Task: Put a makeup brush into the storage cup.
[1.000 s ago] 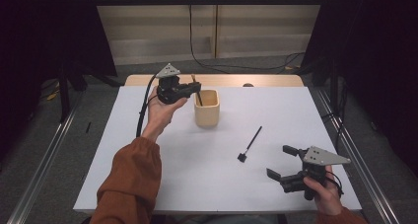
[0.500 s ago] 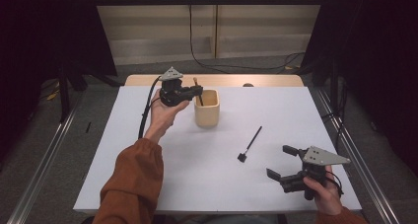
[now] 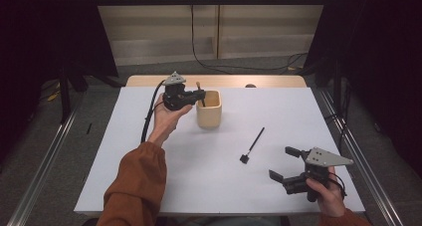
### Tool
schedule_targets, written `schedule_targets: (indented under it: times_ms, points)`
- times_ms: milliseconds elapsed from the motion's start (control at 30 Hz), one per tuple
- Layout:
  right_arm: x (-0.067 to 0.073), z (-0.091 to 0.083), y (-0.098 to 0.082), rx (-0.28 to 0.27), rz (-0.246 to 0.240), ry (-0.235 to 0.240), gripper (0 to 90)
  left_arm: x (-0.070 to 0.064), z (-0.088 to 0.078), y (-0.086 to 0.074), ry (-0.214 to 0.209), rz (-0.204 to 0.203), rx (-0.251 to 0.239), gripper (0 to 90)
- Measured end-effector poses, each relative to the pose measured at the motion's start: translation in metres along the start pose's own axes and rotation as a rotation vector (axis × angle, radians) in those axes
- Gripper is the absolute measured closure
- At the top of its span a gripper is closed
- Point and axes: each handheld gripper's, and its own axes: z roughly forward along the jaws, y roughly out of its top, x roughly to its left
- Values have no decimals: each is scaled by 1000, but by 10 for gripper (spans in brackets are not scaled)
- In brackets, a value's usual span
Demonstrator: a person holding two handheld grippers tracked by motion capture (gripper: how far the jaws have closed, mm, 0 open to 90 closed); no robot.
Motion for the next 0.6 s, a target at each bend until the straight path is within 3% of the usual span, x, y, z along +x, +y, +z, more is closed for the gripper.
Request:
schedule_targets:
  times_ms: [167,600]
  points:
    - [0,0,0,-3,1,-3,0,0,2,-1,-8,-3,-2,819]
    - [0,0,0,0,1,7,0,3,-7,-1,45,-13,-41,385]
